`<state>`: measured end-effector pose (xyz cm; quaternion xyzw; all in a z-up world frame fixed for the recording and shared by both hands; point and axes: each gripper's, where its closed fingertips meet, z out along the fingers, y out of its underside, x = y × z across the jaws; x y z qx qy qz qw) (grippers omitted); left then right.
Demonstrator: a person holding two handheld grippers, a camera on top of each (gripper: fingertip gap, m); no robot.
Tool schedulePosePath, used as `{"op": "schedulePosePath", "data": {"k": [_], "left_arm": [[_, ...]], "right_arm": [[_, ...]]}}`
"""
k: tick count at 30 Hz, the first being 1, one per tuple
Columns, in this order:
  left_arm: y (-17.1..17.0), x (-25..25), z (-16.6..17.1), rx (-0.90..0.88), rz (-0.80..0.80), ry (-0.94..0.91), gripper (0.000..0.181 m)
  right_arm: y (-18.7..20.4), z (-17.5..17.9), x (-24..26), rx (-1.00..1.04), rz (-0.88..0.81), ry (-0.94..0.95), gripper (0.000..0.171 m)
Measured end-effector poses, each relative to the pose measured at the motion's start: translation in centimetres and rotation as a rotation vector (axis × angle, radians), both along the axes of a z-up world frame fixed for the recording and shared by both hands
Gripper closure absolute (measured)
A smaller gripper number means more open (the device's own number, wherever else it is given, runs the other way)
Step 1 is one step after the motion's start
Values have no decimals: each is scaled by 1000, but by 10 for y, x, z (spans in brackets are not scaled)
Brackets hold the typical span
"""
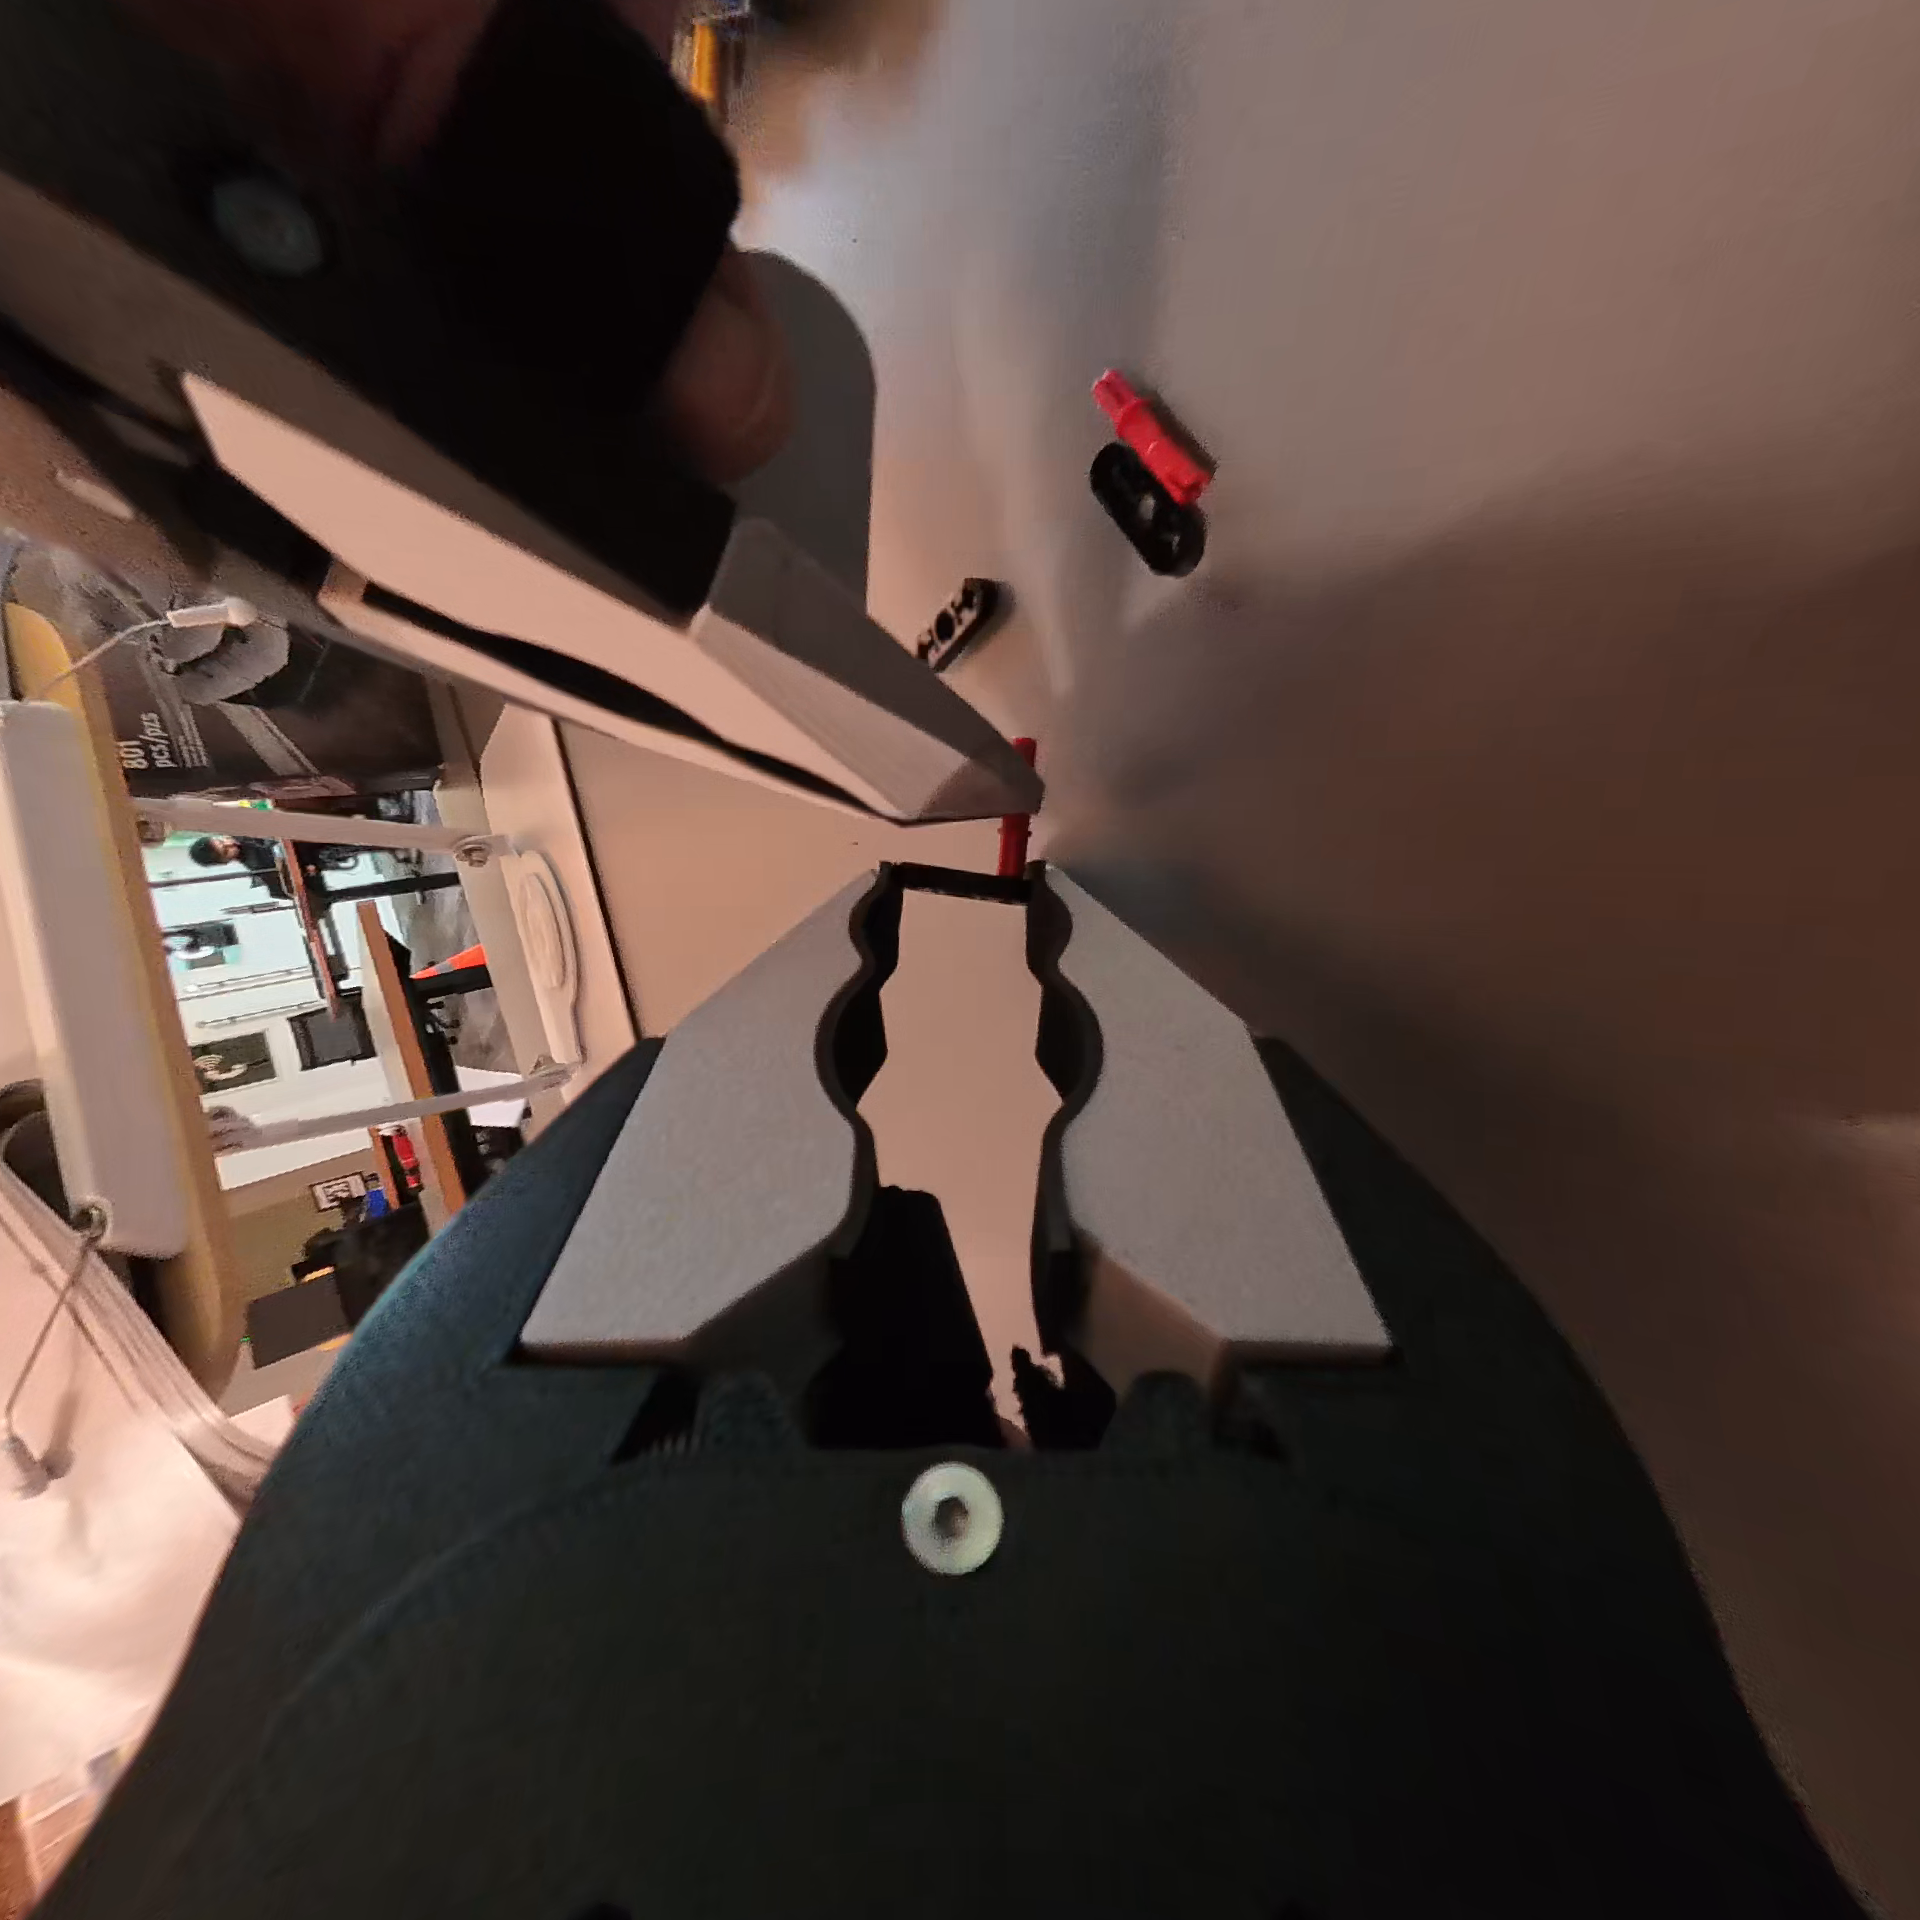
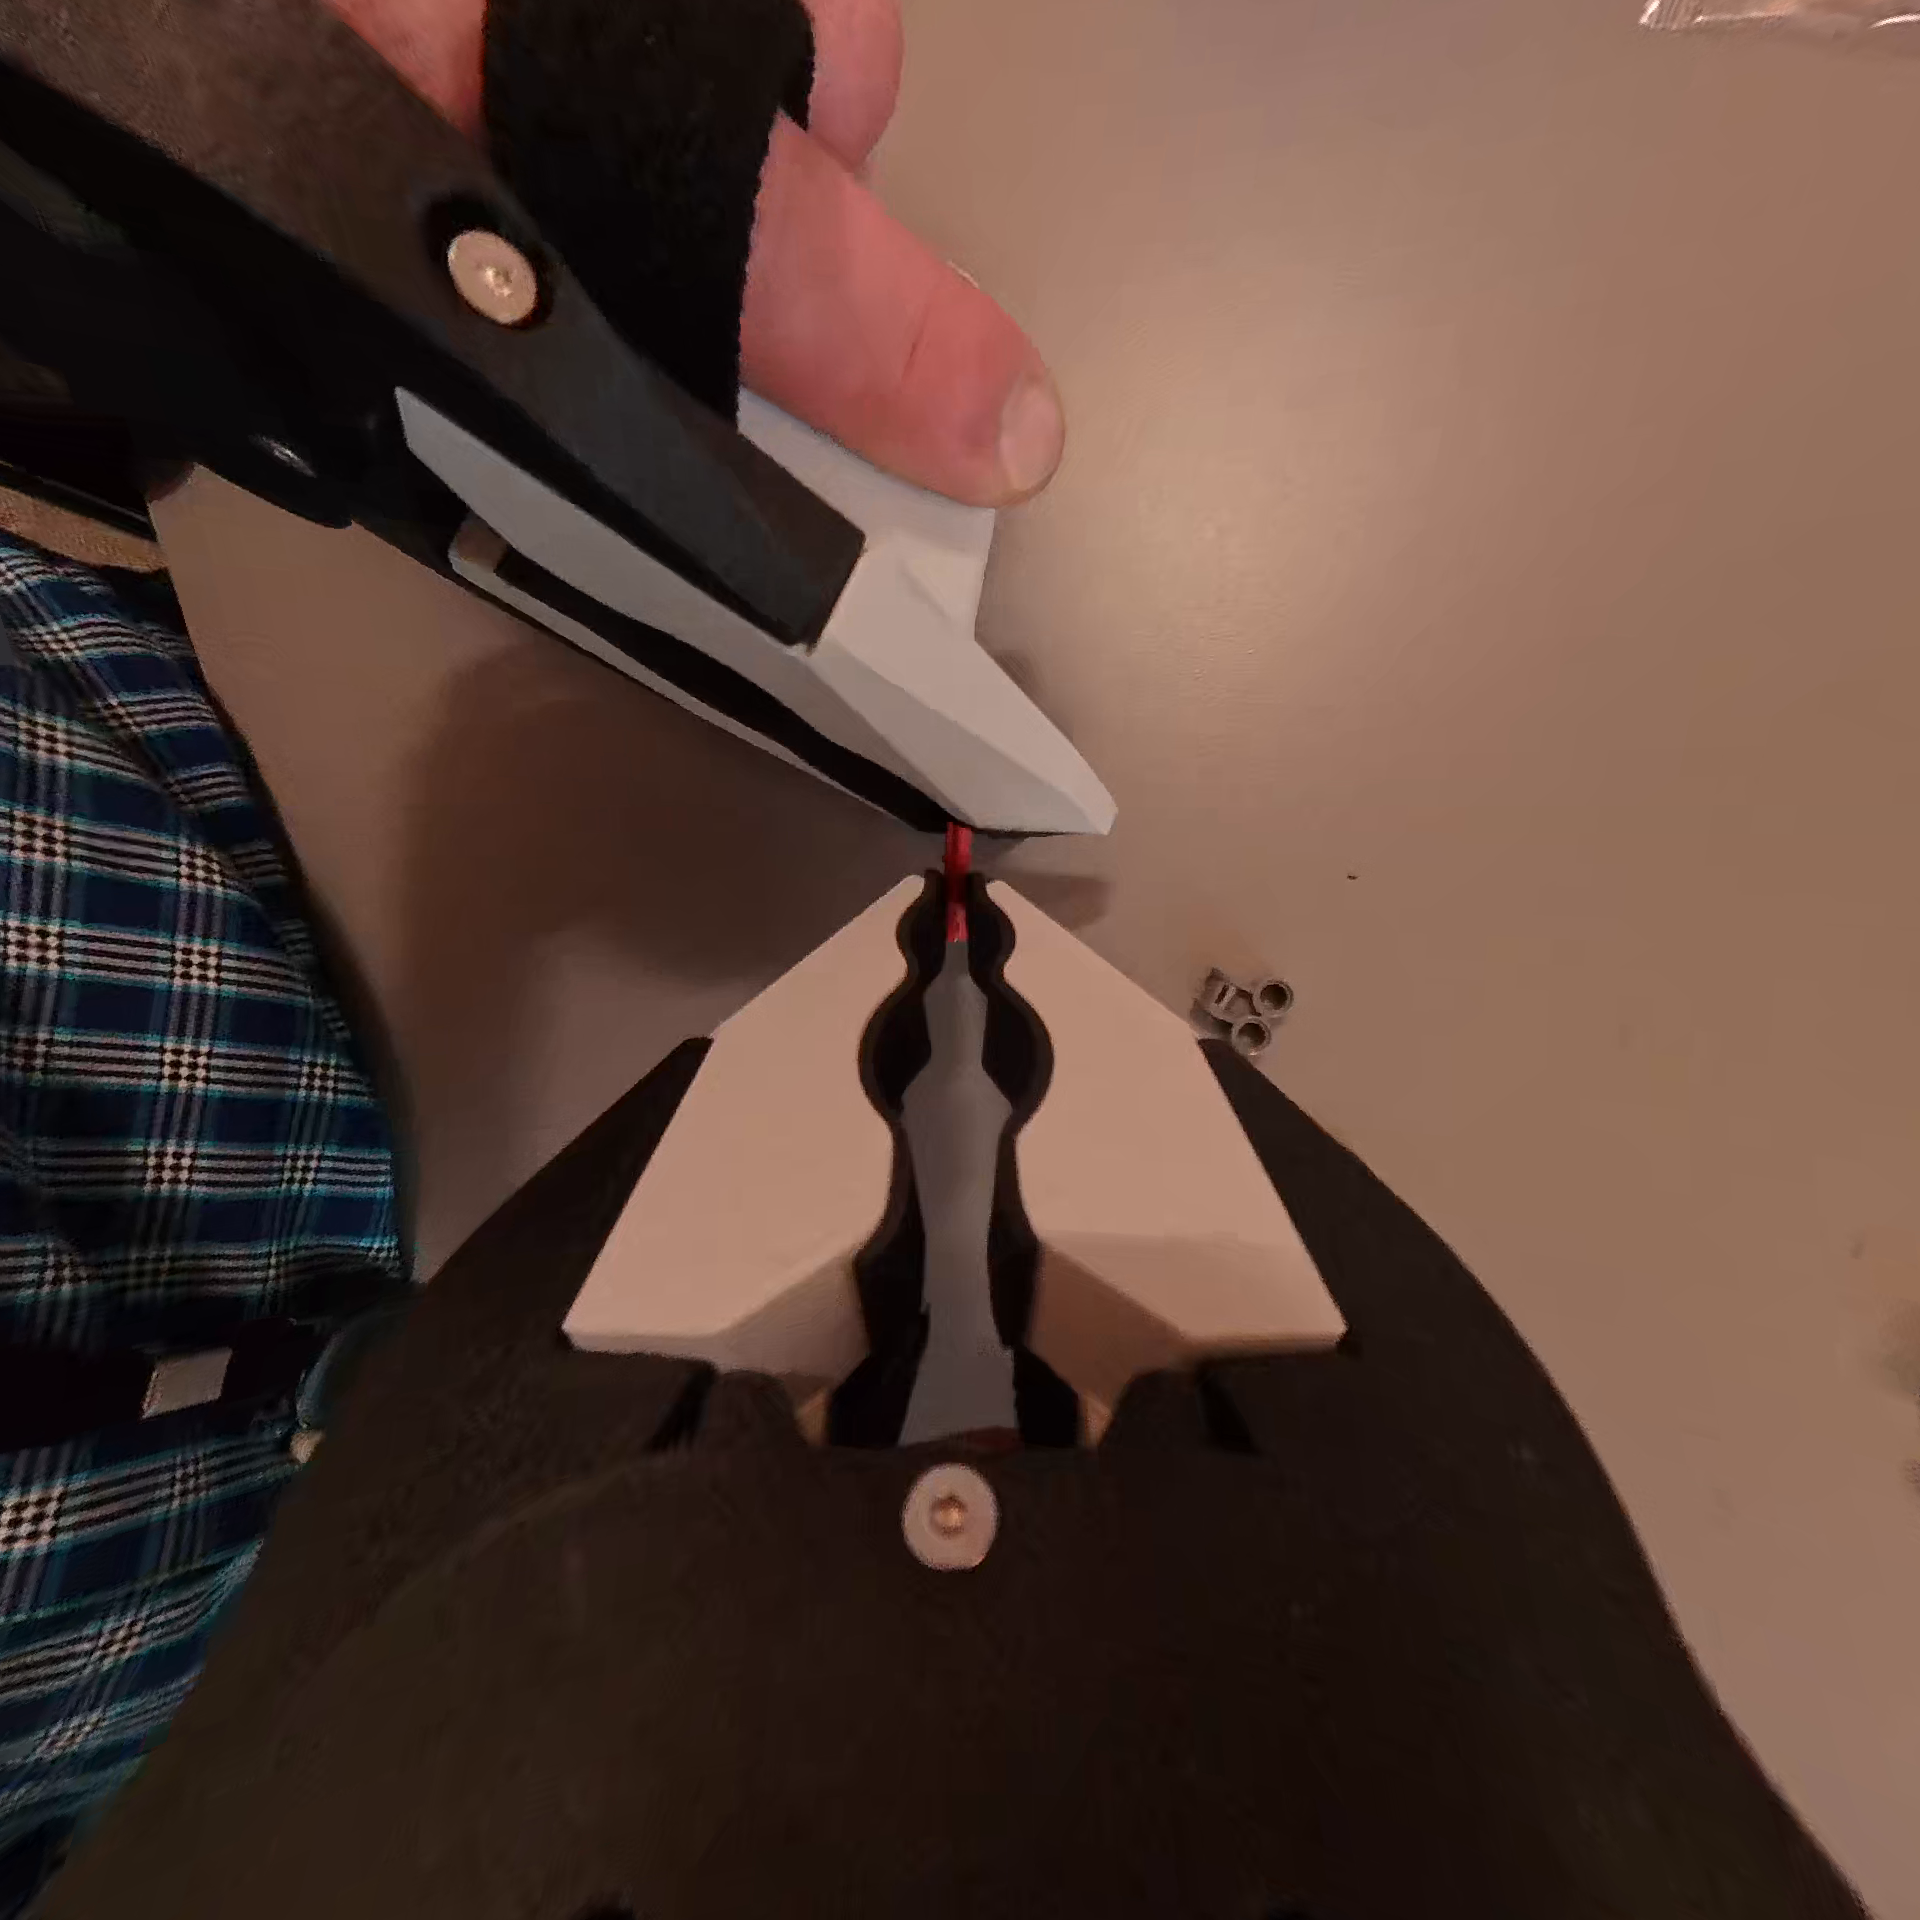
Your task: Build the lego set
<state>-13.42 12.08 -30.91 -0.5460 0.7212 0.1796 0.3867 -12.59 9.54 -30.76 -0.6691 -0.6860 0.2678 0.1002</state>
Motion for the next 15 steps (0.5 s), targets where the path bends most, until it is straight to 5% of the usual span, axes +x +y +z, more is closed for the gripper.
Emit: {"op": "schedulePosePath", "data": {"k": [1, 15], "left_arm": [[0, 0, 0, 8, -4, 11, 158], [3, 0, 1, 104, -59, 2, 158]], "right_arm": [[0, 0, 0, 0, 8, -8, 171], [2, 4, -3, -221, -20, 57, 171]]}}
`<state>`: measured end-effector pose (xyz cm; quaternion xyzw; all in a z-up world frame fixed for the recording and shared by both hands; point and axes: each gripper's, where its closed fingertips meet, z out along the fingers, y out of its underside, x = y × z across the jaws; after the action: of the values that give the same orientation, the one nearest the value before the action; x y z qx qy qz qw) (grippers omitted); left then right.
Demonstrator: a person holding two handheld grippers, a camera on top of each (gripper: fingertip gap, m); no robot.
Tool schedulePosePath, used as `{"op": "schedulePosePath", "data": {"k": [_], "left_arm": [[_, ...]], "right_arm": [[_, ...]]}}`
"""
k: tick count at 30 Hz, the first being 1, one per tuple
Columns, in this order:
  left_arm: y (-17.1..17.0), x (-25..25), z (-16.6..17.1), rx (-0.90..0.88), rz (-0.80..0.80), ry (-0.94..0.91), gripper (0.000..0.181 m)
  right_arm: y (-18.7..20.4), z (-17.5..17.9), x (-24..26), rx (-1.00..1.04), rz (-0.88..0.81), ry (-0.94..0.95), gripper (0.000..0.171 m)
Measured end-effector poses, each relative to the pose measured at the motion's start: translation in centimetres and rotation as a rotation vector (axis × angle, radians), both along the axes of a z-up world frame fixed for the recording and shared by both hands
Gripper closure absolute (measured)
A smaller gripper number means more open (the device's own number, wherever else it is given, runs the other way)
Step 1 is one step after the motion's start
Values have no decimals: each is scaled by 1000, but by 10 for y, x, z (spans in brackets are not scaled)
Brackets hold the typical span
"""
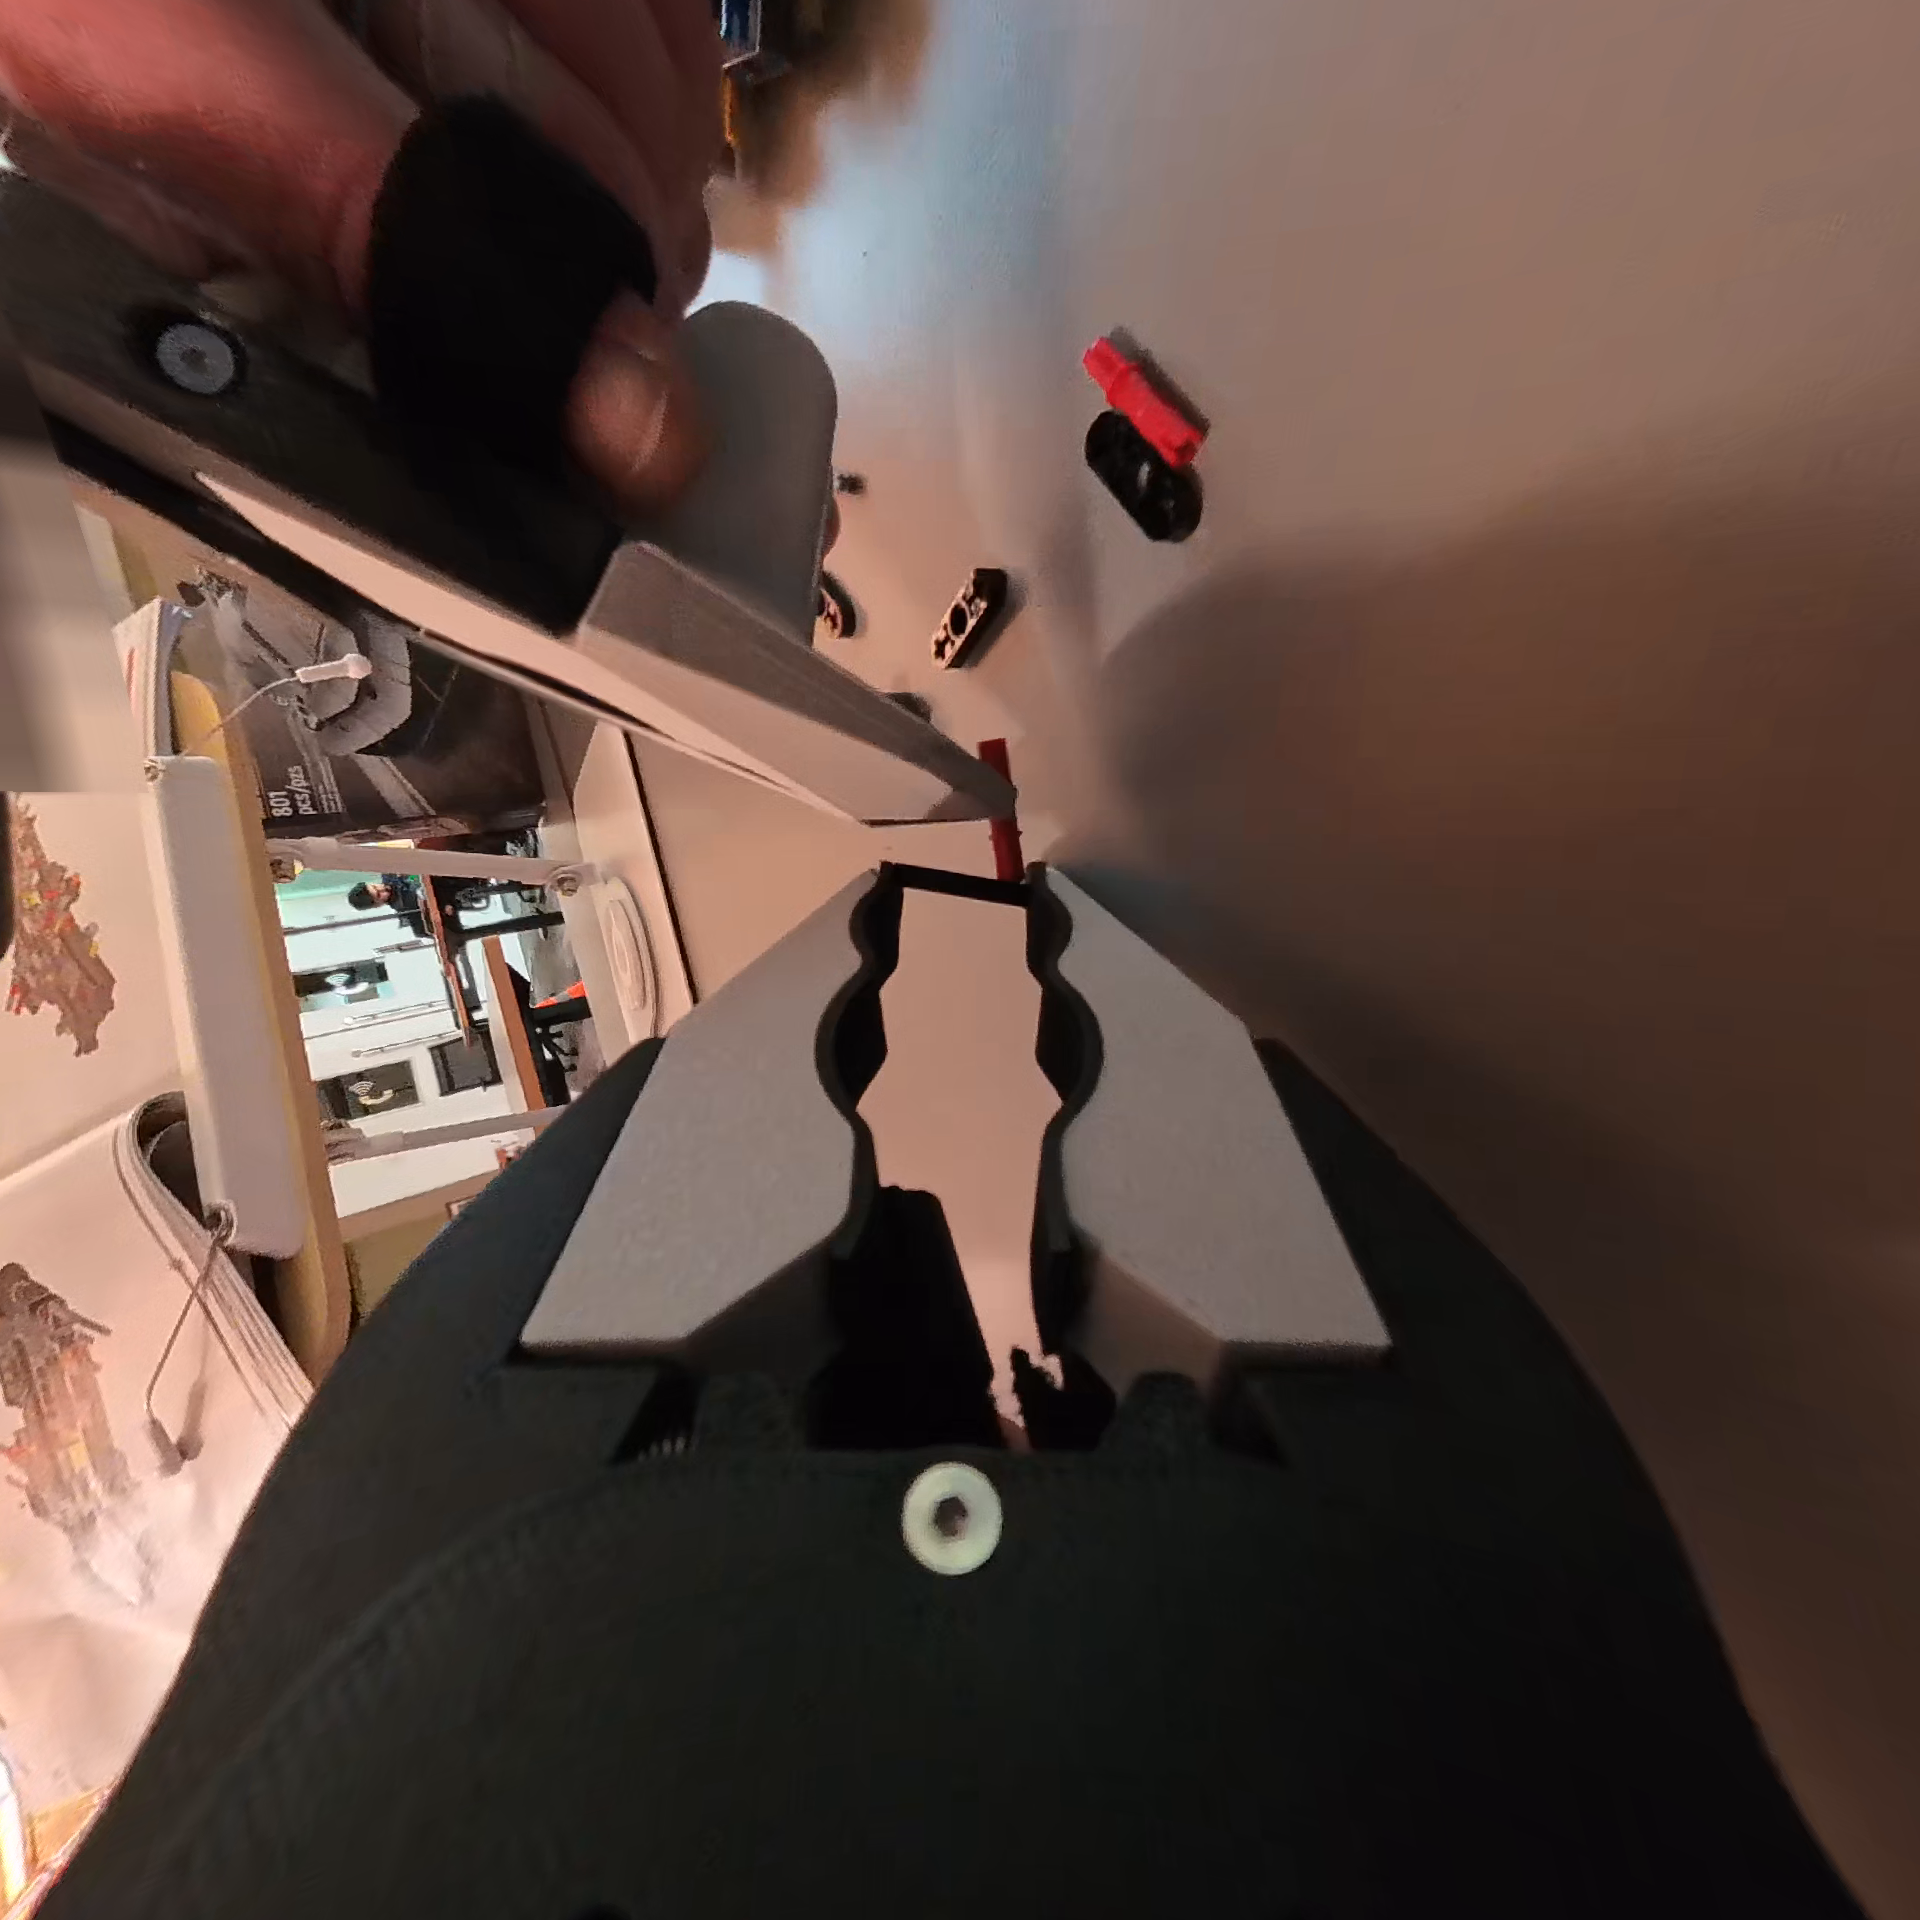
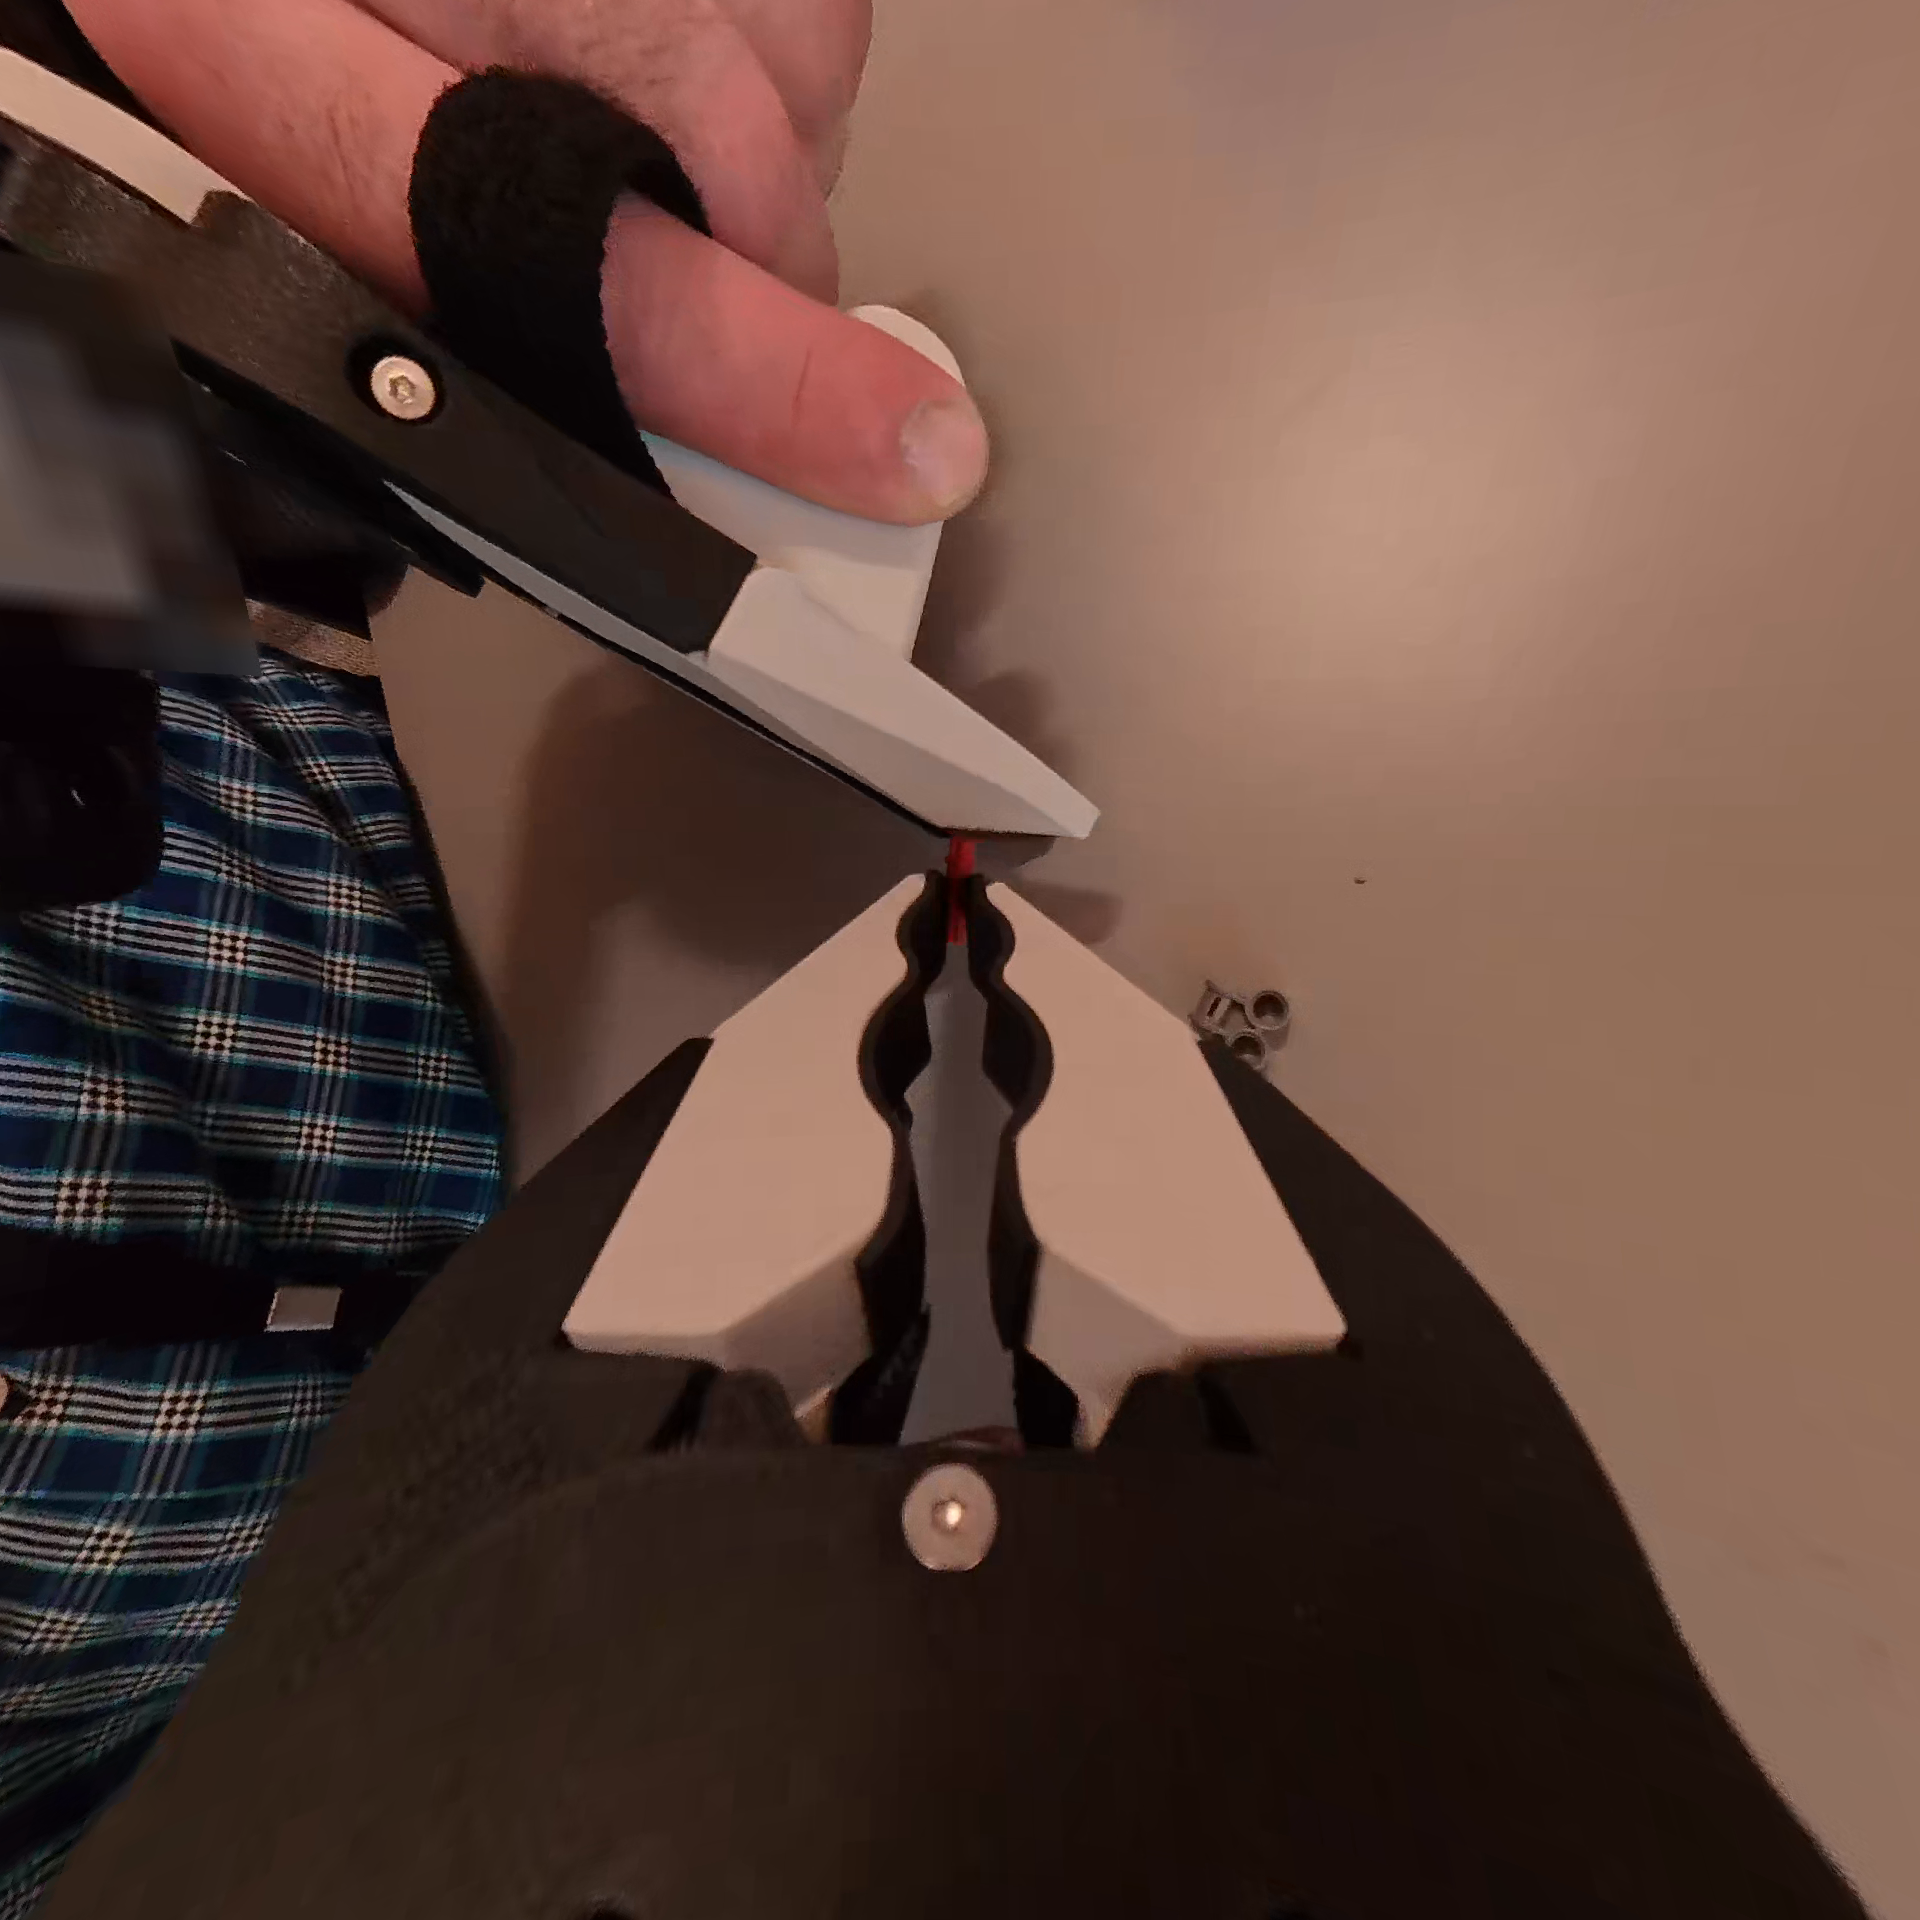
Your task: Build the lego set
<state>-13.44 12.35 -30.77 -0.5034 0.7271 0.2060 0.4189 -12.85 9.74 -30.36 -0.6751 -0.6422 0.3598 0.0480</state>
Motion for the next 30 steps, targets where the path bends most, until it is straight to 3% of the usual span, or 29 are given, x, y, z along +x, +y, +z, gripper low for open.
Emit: {"op": "schedulePosePath", "data": {"k": [7, 17, 30], "left_arm": [[1, 1, 1, 43, -15, -31, 158], [2, 0, 4, -67, 54, -184, 158], [1, -1, 3, -61, 61, -220, 159]], "right_arm": [[2, 1, -1, -49, -29, 13, 171], [4, 4, -2, -25, -92, 60, 171], [3, 3, -4, -13, -112, 79, 171]]}}
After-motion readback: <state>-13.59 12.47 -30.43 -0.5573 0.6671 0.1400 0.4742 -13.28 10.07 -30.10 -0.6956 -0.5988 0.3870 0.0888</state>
